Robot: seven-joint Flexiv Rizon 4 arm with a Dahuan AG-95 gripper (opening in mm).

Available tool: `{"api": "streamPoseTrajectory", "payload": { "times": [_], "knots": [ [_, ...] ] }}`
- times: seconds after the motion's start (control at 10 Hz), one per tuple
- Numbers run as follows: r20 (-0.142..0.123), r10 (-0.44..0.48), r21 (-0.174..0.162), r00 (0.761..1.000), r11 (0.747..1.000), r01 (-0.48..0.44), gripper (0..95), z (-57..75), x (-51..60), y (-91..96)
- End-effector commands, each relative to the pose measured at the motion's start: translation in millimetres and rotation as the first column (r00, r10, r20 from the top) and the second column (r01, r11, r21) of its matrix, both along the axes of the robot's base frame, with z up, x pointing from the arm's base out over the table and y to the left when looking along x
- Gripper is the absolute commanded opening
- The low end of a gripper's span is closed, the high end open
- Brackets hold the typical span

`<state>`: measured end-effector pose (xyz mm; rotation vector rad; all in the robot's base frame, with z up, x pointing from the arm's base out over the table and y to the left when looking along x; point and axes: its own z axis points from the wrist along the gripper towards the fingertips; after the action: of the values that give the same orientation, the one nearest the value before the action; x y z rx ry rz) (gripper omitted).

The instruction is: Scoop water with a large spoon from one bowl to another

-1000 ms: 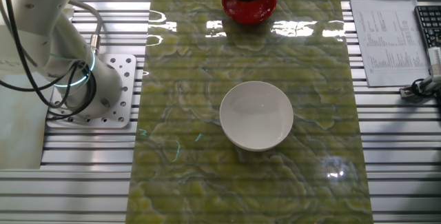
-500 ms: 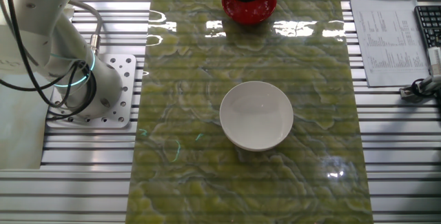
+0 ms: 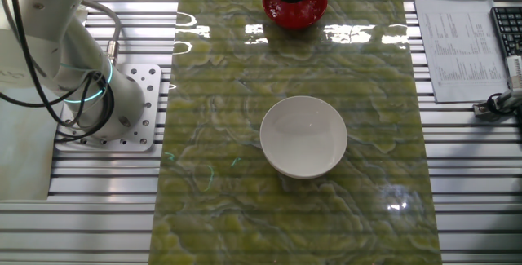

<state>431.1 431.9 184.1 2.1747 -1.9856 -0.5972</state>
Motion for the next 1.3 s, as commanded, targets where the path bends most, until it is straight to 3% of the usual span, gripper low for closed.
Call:
{"api": "streamPoseTrajectory", "payload": {
  "times": [0.1,0.6,1.0,1.3],
  "knots": [
    [-0.002,0.002,0.001,1.000,1.000,-0.002,0.0,-0.6,-0.8,1.3],
    [-0.021,0.013,-0.001,1.000,1.000,-0.013,0.0,-0.7,-0.8,1.2],
    [-0.056,0.025,-0.008,0.998,1.000,-0.026,0.0,-0.7,-0.8,1.2],
    [-0.068,0.025,-0.011,0.997,1.000,-0.025,0.0,-1.1,-0.7,1.2]
  ]
}}
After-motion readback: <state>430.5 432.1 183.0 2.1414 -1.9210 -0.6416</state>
